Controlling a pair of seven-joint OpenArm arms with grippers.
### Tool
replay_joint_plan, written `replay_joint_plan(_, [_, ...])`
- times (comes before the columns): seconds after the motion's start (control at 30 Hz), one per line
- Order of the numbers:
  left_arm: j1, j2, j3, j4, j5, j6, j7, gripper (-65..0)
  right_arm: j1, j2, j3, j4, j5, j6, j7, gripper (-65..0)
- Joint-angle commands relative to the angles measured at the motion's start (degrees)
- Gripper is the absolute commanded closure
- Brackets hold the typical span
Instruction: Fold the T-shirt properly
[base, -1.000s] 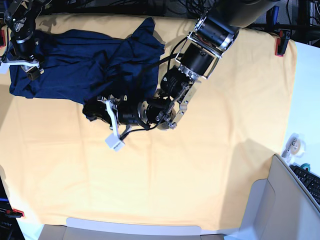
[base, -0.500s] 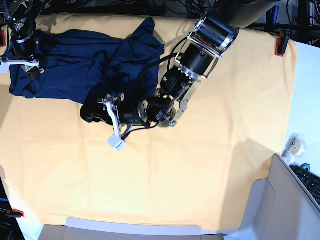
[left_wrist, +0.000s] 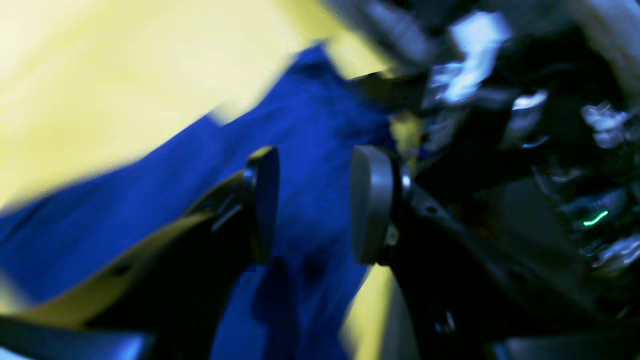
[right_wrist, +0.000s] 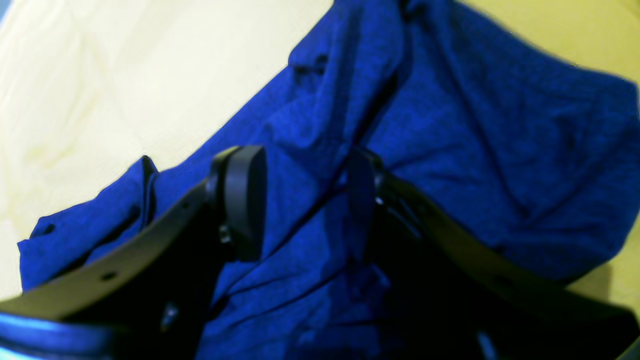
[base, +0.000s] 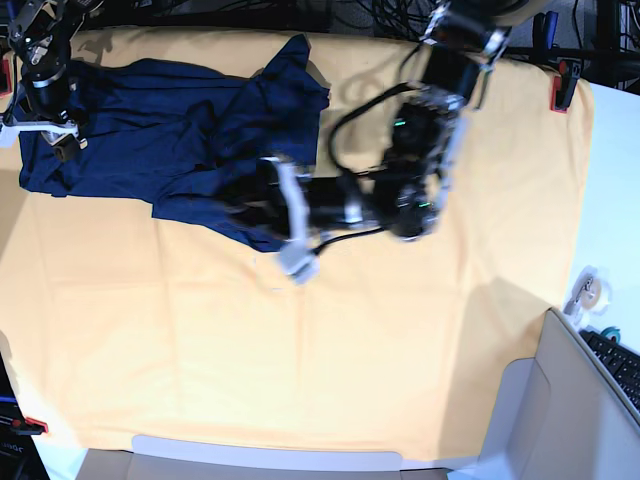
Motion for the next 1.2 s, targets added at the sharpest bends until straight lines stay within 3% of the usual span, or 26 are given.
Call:
replay_joint_plan(0.0, [0.8,-0.5,-2.2,3.2,-1.2,-0.5,0.7,-22.0,0.1,0.7,0.3,0.8,0.6,0.4,1.2,-26.1])
replay_joint_plan(0.1, [6.1,-3.4,-8.9,8.2,-1.1,-0.5,3.3,-22.0,0.1,0.7,0.3,0.8,0.6,0.4,1.2,-26.1])
replay_joint_plan(0.23, [11.7,-4.0,-15.9,12.4,-0.9,-0.5,5.9,-22.1,0.6,0.9,0.3,0.8,0.6,0.4,1.2,-26.1])
replay_joint_plan(0.5, [18.0,-4.0,-18.3,16.2,-0.8,-0.5,6.6,-22.1,0.6,2.6,0.7,1.1,1.0,0.7,1.2,-26.3])
replay_joint_plan(0.73, [19.0,-4.0,-18.0,15.9,-0.7,-0.5,6.5,-22.1,-1.4,5.2,6.9,1.0,1.0,13.6,0.8,-28.0])
replay_joint_plan(0.87, [19.0,-4.0,-18.1,15.8,-0.7,-0.5,6.5,-22.1,0.1,7.1,15.6,0.7,1.0,19.4,-7.4,-38.0])
replay_joint_plan(0.93, [19.0,-4.4,-18.2,15.8,-0.7,-0.5,6.5,-22.1,2.1,8.6,19.0,-0.9,1.0,24.3,-12.6,-43.3])
replay_joint_plan(1.03, [19.0,-5.1,-17.8,15.8,-0.7,-0.5,6.5,-22.1,5.2,12.4,22.5,-7.0,1.0,31.6,-18.6,-44.5])
replay_joint_plan(1.17, [19.0,-5.2,-18.2,15.7,-0.6,-0.5,6.4,-22.1,8.4,19.9,22.8,-21.3,1.0,37.2,-21.1,-44.5])
